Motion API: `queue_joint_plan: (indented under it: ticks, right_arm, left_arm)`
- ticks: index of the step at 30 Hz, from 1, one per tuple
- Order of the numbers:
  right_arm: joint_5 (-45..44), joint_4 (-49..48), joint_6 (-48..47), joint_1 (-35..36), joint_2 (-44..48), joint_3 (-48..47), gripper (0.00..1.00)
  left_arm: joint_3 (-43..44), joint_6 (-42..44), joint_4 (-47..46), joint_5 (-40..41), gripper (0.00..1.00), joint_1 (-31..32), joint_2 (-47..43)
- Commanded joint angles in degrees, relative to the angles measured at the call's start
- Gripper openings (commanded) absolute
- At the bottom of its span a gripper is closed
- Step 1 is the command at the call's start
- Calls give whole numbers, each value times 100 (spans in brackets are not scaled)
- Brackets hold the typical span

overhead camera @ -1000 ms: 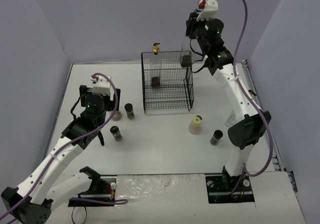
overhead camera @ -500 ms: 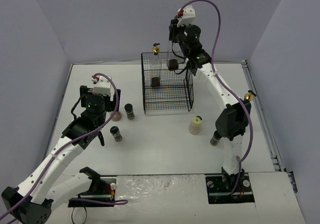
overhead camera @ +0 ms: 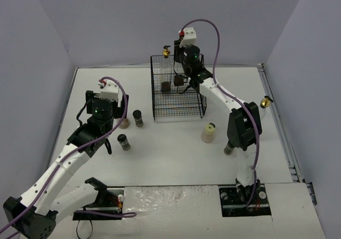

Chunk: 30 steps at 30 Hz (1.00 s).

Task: Organize the condiment bottles

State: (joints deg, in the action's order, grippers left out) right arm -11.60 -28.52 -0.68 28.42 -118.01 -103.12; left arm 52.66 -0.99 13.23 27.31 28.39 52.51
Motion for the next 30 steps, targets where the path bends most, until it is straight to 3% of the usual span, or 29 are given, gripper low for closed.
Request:
queue_joint_plan:
  ticks: [1, 7, 10, 14, 30]
  right_arm:
    - [-348, -1499, 59, 23, 260, 121, 0]
    - [-405, -1517, 59, 30, 217, 408, 2]
    - [-431, -1440, 239, 31, 208, 458, 10]
    - [-431, -1468, 261, 33, 317, 629, 29]
    - [-229, -1515, 197, 55, 1318, 1507, 70]
  left_arm:
    - [200, 62, -234, 37, 97, -55, -22]
    - [200, 56, -234, 2, 97, -71, -30]
    - [209, 47, -234, 2, 97, -79, -13]
    - [202, 47, -225, -41, 97, -88, -13]
    - [218, 23, -205, -92, 97, -115, 5]
